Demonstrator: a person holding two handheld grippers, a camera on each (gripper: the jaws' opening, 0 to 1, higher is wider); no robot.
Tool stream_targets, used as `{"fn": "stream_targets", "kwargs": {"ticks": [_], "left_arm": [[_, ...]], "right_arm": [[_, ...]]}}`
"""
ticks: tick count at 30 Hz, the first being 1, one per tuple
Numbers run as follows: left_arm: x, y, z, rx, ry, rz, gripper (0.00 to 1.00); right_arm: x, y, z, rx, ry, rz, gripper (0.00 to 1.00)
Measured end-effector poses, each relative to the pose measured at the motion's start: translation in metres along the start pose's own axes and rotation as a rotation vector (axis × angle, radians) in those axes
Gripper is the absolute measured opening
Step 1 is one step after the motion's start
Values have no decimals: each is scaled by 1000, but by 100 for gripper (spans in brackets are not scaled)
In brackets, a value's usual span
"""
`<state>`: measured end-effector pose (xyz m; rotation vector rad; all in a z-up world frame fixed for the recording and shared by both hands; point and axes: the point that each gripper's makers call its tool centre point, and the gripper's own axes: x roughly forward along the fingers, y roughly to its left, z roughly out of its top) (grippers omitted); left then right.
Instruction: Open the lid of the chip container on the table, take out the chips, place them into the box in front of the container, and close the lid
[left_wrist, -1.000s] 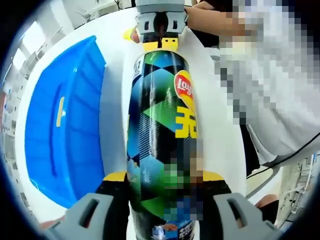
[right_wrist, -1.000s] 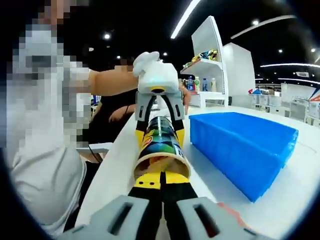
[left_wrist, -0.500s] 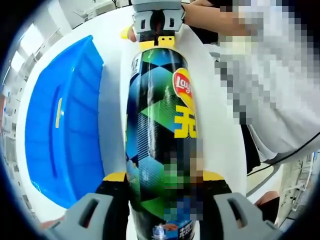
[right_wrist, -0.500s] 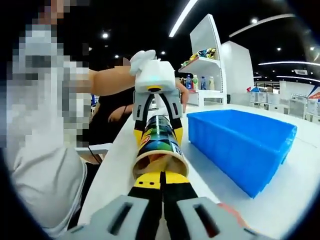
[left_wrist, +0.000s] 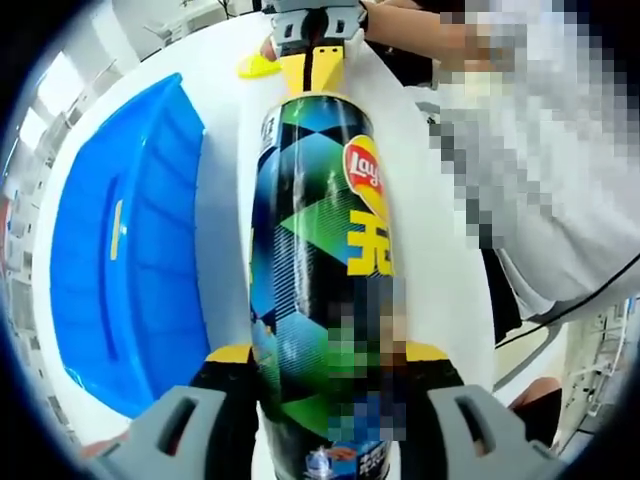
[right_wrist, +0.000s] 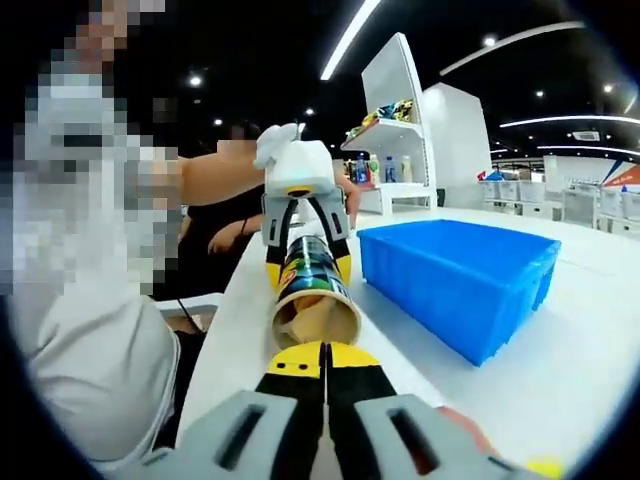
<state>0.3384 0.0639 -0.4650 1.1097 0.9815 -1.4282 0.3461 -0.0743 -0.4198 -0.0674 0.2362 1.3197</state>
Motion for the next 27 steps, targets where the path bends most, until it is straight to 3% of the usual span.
{"fn": "stream_targets", "kwargs": {"ticks": [8, 19, 27], "left_arm": [[0, 3, -2, 23, 13, 4, 54], [-2, 2, 2, 17, -19, -6, 55], [-6, 1, 12, 9, -57, -6, 60]], "right_arm": [[-5, 0, -3, 1, 7, -1, 3], [-7, 2, -7, 10, 5, -3, 5], [-9, 3, -8, 24, -9, -14, 5]]}}
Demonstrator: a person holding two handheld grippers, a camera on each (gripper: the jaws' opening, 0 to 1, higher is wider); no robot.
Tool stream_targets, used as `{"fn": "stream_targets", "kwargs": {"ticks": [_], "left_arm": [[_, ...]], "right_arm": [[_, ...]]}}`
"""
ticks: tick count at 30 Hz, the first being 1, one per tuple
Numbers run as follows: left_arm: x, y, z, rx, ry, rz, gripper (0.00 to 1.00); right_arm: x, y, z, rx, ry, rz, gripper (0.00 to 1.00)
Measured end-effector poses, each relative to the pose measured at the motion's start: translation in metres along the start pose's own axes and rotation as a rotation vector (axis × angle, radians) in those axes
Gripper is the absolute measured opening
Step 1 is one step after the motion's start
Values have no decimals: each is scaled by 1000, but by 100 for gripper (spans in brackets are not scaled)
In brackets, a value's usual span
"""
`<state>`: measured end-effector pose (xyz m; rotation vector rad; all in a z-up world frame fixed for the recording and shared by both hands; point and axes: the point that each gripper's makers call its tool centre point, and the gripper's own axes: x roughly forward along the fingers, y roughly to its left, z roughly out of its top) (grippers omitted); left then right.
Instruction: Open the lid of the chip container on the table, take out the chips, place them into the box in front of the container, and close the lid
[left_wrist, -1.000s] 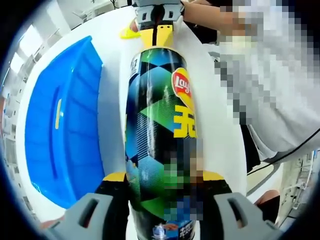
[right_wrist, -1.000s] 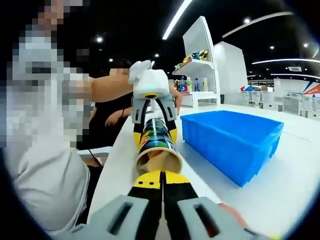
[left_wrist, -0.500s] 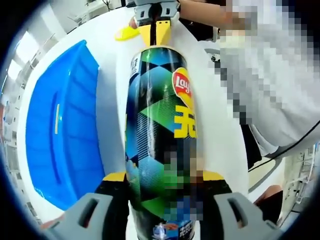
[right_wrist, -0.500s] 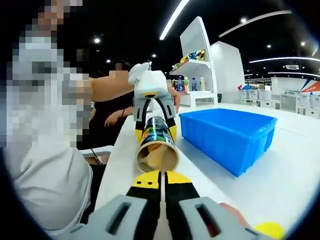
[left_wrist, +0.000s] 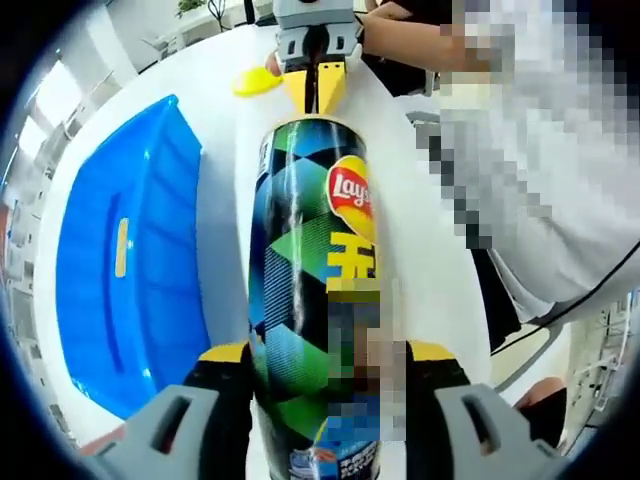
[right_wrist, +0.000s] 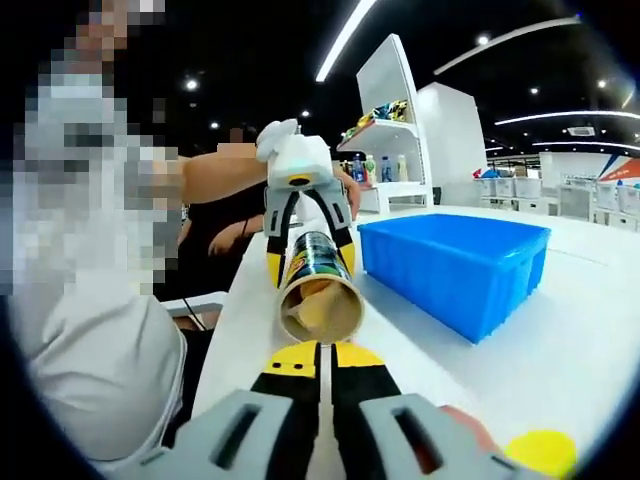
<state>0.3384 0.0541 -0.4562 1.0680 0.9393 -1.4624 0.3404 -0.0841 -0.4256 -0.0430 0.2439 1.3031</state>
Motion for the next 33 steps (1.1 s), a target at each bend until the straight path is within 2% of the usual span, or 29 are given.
{"fn": "stream_targets", "kwargs": {"ticks": [11, 21, 33], "left_arm": [[-4, 3, 15, 25, -19, 23, 60], [-9, 9, 30, 49, -34, 72, 58], [0, 2, 43, 62, -18, 59, 59]], "right_arm": [[-6, 1, -1, 3, -4, -13, 5], [-9, 5, -1, 0, -8, -12, 5], [-16, 8, 0, 3, -22, -25, 6]]}}
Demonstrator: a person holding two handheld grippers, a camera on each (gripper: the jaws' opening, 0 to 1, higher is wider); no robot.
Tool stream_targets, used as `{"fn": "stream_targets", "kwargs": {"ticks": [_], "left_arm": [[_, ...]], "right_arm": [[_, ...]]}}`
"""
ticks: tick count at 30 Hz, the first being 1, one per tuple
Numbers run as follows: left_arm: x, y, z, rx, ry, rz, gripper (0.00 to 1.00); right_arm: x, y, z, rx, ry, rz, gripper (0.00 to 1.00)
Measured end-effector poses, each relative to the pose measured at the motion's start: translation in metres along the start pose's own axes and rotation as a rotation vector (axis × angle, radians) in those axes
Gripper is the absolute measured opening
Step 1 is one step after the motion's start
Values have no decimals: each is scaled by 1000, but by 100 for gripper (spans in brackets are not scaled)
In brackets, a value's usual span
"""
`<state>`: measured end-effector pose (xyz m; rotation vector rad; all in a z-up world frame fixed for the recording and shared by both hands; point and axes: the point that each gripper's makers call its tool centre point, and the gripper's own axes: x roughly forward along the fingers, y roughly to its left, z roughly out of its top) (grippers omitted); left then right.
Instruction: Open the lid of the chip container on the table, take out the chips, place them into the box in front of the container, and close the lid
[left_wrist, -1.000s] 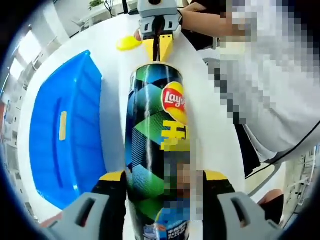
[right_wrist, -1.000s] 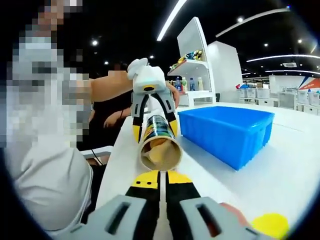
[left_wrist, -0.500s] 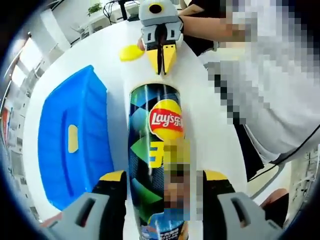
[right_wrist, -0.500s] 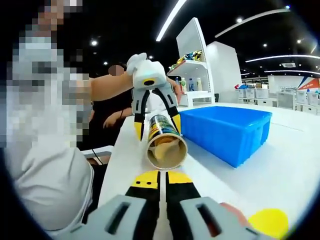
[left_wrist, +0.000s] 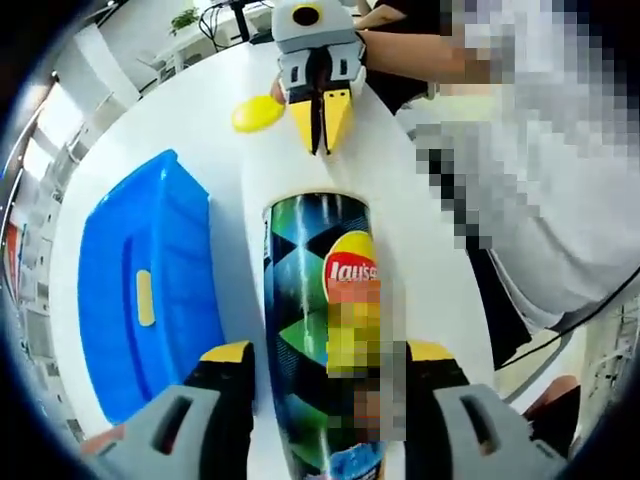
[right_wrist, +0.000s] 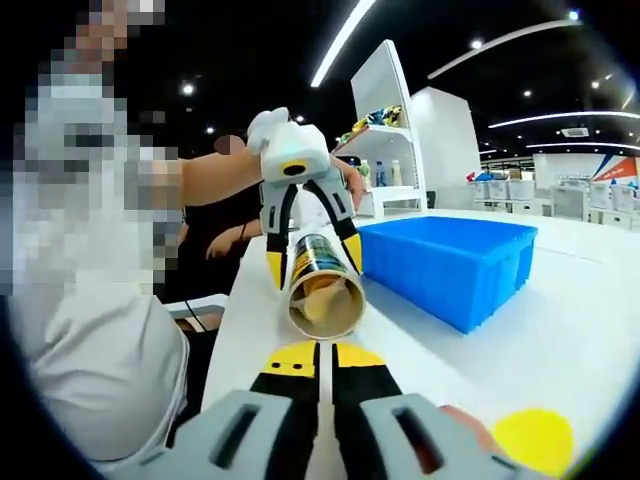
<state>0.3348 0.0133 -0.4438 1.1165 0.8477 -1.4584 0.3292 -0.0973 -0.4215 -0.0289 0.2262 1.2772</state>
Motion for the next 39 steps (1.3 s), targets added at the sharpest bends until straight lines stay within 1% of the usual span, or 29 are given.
{"fn": "stream_targets", "kwargs": {"ticks": [3, 7, 11, 15, 18, 21, 24, 25, 27, 38, 39], "left_arm": [[2, -2, 4, 4, -2, -7, 58], [4, -2, 4, 9, 4, -8, 57], [4, -1, 6, 15, -7, -6, 57], [5, 0, 5, 16, -2, -7, 57], [5, 2, 4, 16, -1, -6, 57], [6, 4, 2, 19, 0, 3, 55], [6, 6, 1, 41, 3, 16, 50], [5, 9, 1, 52, 6, 28, 49], [6, 9, 1, 63, 8, 37, 49], [5, 8, 1, 30, 10, 40, 49], [5, 7, 1, 8, 4, 33, 48]], "right_arm": [[-2, 1, -1, 2, 0, -1, 6], [-4, 2, -2, 4, -1, -5, 6], [-4, 3, -1, 7, -5, -6, 6], [-3, 5, -1, 6, -6, -4, 6], [-4, 2, -1, 8, -9, -4, 6], [-4, 2, -1, 10, -8, -5, 6], [-3, 3, -2, 11, -5, -2, 6], [-2, 3, -2, 11, -4, -3, 6], [-2, 4, -1, 12, -6, -3, 6], [-4, 0, -3, 21, -7, -6, 7], [-4, -1, -3, 22, -8, -7, 7]]}}
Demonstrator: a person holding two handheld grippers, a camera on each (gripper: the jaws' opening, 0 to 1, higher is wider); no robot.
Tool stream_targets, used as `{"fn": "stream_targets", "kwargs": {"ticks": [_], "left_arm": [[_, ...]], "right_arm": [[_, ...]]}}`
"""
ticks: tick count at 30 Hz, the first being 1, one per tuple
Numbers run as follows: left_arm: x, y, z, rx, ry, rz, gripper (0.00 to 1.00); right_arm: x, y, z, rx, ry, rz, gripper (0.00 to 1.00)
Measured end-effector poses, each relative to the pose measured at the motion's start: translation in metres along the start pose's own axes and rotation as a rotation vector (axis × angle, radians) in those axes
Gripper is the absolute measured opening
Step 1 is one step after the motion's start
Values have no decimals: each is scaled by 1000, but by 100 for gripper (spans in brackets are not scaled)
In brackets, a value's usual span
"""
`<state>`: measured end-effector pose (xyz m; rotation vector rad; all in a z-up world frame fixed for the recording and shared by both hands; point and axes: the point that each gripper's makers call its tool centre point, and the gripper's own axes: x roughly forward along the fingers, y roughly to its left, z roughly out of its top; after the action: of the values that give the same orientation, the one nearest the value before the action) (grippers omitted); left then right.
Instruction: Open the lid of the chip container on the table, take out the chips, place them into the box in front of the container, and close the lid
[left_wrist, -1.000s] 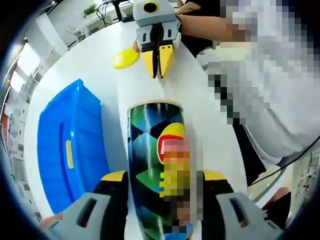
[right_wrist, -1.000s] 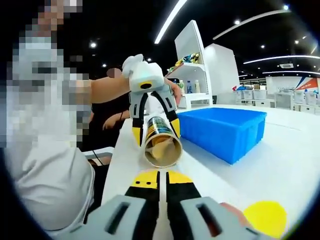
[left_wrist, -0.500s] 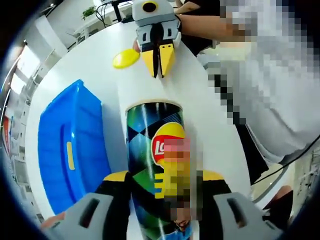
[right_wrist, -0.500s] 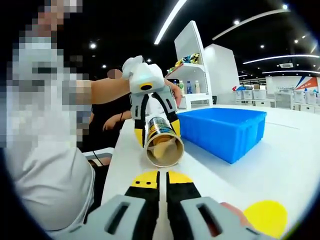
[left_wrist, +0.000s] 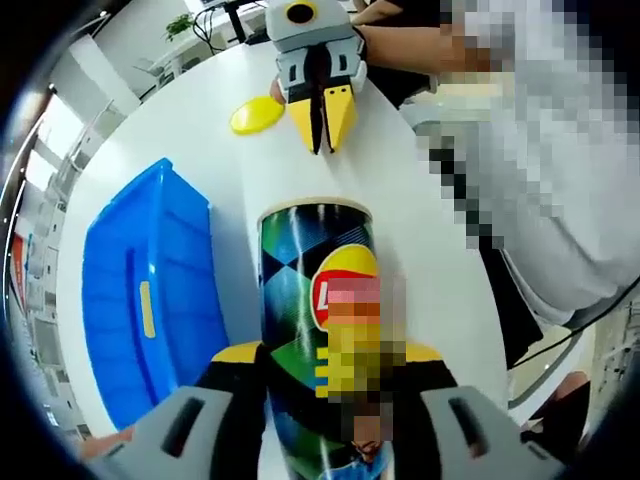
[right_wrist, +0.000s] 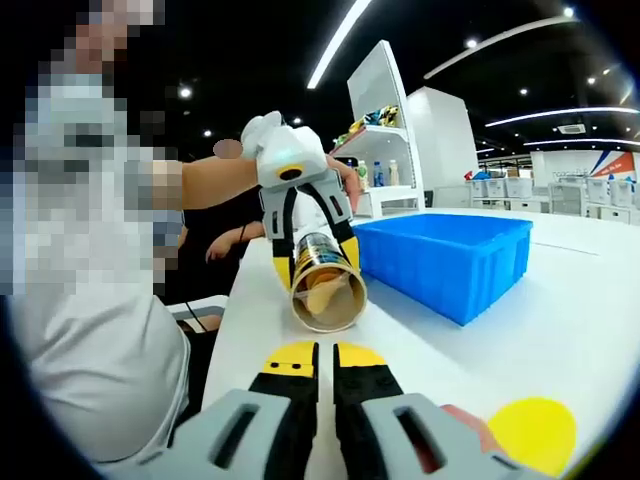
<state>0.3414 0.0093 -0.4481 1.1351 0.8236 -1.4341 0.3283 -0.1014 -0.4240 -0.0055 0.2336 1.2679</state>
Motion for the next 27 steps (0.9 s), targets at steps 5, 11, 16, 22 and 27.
{"fn": "stream_targets", "kwargs": {"ticks": [5, 11, 16, 22, 27], "left_arm": [[-1, 0, 1, -5, -22, 10, 48], [-2, 1, 2, -30, -49, 39, 47], [-9, 1, 8, -33, -108, 59, 47], [-30, 7, 29, -65, -280, 110, 47], [-46, 9, 37, -108, -372, 144, 46]], "right_arm": [[0, 0, -3, 7, 2, 3, 7], [-3, -2, -1, 26, -21, 5, 7], [-4, -6, 0, 39, -35, -10, 7], [-6, -10, 3, 75, -65, -7, 7], [-7, -13, 5, 98, -81, -15, 7]]}}
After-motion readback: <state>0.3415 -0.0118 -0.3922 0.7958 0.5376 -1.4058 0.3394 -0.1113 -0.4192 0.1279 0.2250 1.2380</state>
